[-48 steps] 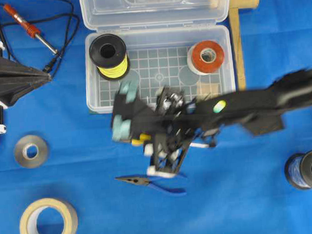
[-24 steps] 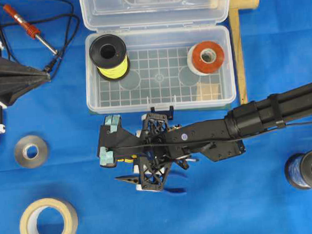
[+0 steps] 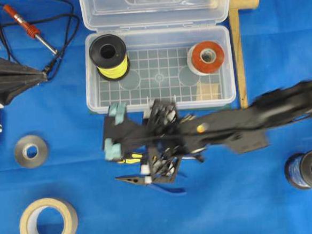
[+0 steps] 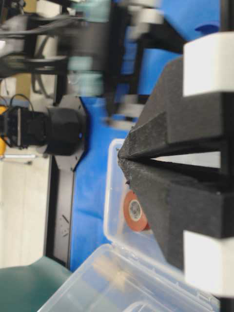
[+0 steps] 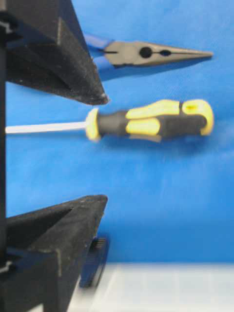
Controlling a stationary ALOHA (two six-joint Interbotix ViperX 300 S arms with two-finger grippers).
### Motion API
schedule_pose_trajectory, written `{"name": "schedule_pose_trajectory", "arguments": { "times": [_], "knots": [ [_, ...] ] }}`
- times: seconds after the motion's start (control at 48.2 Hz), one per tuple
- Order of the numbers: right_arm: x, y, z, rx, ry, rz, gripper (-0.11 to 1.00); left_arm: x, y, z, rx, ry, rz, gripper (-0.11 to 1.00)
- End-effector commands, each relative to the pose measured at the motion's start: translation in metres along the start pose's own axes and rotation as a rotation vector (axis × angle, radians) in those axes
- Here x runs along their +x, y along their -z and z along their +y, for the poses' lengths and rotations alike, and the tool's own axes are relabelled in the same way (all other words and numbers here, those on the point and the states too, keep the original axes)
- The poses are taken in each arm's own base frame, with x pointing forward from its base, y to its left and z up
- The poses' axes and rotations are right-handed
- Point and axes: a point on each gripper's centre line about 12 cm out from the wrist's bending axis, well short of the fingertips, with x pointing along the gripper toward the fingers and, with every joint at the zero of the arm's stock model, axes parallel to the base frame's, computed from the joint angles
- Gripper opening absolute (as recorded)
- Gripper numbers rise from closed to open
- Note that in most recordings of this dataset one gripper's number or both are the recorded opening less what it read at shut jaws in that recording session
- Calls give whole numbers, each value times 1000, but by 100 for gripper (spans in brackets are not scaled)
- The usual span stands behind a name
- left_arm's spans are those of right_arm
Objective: Pick the screwdriver from the toolbox among several items.
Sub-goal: 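Open the right gripper and withdraw it to the right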
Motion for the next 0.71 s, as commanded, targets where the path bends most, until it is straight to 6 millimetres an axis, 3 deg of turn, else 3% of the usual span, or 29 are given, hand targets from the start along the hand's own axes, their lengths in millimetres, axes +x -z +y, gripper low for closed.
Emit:
{"name": "schedule_pose_trajectory", "arguments": {
  "times": [0.0,0.187,0.478,0.685],
  "knots": [
    [-55,-8,-4,-16,-20,-106,76,0,-5,0,-3,-3,-9,0],
    [-108,13,-26,-52,-27,-235,76,-4,-8,0,-3,-2,-20,0],
    [-175,87,-69,-94,-153,-524,76,-5,-7,0,-3,-2,-9,0],
    [-193,140,-93,-151,-208,-667,76,-6,-8,0,-3,-2,-12,0]
  ]
}}
